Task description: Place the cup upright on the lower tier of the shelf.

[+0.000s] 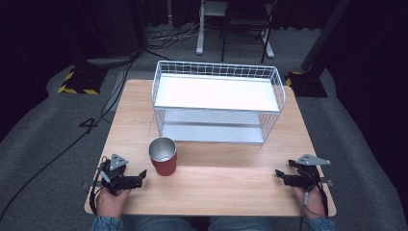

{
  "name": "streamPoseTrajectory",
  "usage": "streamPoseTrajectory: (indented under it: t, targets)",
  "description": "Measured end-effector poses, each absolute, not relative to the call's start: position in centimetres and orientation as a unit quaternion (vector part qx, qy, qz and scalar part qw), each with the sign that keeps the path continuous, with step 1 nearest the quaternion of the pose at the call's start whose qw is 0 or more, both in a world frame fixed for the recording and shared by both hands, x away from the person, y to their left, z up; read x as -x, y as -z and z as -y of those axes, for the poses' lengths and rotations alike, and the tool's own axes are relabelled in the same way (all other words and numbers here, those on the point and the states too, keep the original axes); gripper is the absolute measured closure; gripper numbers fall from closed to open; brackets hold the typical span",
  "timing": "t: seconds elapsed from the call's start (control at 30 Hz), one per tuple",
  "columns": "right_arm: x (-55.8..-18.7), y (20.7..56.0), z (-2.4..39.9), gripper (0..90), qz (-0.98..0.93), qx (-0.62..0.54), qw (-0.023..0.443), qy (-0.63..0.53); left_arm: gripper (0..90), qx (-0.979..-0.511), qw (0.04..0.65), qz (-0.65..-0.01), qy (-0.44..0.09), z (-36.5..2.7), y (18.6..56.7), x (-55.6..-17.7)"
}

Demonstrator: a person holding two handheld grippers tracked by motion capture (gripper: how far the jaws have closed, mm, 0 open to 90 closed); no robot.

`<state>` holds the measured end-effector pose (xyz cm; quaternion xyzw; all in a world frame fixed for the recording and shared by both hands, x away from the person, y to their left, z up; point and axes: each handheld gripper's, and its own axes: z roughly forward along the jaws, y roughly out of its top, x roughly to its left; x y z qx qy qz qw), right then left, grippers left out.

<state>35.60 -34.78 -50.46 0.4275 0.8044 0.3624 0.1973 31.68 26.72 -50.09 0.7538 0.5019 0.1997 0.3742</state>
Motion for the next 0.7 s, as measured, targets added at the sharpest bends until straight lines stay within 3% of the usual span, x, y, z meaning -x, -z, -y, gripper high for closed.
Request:
streamPoseTrajectory:
  t: [0.37, 0.7]
  targets:
    - [-35.6, 50.5, 34.8, 24.9, -0.805, -0.427, 0.197, -0.362, 0.0, -0.739, 0.451, -0.437, -0.243, -25.7, 49.1, -30.0]
    - [-35.6, 50.5, 34.8, 24.9, -0.804, -0.428, 0.198, -0.362, 0.0, -0.725, 0.518, -0.401, -0.215, -25.6, 48.9, -29.6]
